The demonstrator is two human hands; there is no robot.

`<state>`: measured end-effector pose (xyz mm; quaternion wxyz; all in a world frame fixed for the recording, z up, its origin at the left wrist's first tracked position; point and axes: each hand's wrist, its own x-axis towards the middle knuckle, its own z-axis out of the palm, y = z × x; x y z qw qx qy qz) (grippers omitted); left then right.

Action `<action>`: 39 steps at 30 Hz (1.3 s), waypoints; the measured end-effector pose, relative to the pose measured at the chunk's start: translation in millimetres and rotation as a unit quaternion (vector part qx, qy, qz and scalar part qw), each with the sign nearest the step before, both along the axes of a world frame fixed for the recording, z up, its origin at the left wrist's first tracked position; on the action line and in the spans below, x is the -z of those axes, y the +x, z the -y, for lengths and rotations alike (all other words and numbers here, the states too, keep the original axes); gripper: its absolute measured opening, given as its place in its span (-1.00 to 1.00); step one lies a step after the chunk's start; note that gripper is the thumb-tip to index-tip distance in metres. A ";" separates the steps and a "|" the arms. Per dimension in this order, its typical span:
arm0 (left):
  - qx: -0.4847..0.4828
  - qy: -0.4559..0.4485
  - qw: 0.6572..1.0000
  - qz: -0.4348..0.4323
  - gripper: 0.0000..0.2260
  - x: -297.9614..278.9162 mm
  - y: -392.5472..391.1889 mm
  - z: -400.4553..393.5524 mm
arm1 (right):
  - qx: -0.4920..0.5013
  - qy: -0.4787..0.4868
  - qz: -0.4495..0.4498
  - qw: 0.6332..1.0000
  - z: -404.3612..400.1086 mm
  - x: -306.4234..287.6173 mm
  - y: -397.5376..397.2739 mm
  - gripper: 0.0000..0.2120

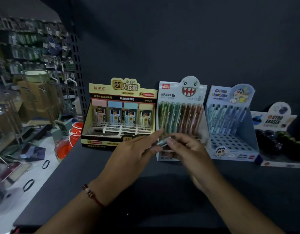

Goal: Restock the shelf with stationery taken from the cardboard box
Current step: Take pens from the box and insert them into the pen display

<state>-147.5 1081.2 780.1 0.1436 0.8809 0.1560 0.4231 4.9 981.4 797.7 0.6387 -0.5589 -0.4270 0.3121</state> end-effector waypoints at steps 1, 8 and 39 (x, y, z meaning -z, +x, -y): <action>-0.012 0.001 1.000 0.001 -0.53 0.4 -0.1 0.0 | 0.002 0.009 -0.043 0.999 0.9 2.2 3.4 -0.72; -0.039 -0.035 0.999 0.012 -0.59 -0.4 -2.0 -1.7 | 0.065 0.046 -0.309 0.948 -2.5 1.2 25.1 -0.89; 0.049 0.117 0.976 -0.177 -0.63 -16.1 120.6 38.9 | 0.253 0.114 0.051 0.959 18.2 -45.6 187.7 -0.86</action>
